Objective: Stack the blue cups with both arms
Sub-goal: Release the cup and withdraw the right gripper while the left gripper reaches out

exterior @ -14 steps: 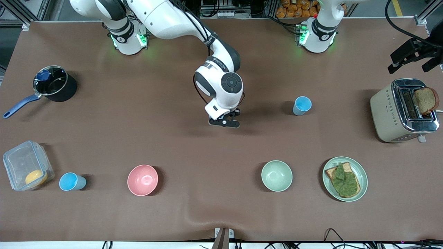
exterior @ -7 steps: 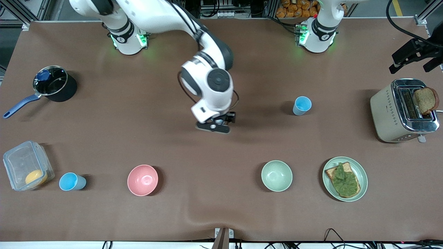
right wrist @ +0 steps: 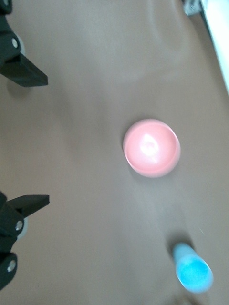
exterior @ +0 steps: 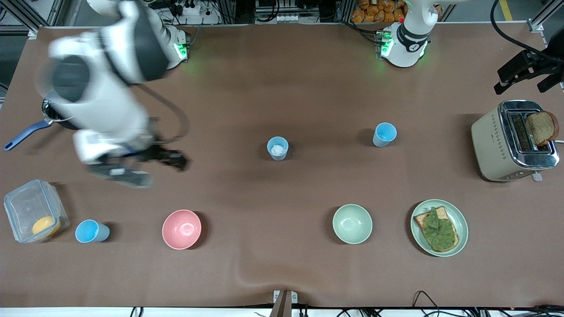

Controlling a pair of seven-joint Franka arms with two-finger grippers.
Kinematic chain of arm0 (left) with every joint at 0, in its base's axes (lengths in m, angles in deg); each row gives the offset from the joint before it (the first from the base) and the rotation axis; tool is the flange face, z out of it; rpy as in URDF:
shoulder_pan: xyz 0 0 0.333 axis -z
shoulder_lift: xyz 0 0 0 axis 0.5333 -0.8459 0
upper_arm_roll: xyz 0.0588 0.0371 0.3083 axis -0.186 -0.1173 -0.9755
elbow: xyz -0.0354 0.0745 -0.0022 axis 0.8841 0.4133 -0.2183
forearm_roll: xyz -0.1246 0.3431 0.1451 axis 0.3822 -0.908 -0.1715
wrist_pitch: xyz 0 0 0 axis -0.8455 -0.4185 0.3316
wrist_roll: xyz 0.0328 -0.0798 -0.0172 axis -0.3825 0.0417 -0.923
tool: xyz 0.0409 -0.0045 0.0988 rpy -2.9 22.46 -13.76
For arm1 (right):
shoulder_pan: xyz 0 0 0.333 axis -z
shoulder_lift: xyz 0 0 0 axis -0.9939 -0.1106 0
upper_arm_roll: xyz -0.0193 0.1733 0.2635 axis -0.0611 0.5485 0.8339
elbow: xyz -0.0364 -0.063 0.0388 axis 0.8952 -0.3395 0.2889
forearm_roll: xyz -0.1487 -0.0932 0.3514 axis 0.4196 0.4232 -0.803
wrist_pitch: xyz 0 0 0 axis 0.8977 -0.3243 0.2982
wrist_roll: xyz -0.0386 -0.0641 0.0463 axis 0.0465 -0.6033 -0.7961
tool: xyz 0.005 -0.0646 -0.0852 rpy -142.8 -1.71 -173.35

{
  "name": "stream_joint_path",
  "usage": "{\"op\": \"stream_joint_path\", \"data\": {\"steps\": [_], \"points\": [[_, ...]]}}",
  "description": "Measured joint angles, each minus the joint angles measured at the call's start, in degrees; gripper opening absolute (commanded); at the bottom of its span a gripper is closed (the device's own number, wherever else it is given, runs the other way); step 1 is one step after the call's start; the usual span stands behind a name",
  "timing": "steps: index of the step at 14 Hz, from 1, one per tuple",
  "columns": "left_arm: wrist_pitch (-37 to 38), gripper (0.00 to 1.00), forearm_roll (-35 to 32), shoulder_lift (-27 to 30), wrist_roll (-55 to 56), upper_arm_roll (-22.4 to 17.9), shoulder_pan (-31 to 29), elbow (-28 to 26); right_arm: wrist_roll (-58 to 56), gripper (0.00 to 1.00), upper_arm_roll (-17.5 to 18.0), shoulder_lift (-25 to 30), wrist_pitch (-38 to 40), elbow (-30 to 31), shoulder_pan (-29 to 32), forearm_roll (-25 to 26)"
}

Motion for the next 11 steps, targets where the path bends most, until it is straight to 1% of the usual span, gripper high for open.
{"op": "stream_joint_path", "data": {"steps": [1,3,7,11], "points": [[0.0,1.0,0.0,-0.06,0.0,0.09,0.16,-0.02,-4.18,1.0,0.01,1.94,0.01,1.42,2.98,-0.01],[0.0,1.0,0.0,-0.56,0.0,0.25,0.46,-0.19,-10.79,1.0,0.05,4.4,-0.01,3.31,6.4,-0.01],[0.0,1.0,0.0,-3.24,0.0,0.48,0.64,-0.37,-17.38,1.0,0.1,5.3,-1.02,4.37,7.83,0.01],[-0.02,1.0,0.0,-4.44,0.0,1.08,0.92,-0.35,-18.54,1.0,0.1,7.2,-0.78,4.36,8.36,0.01]]}}
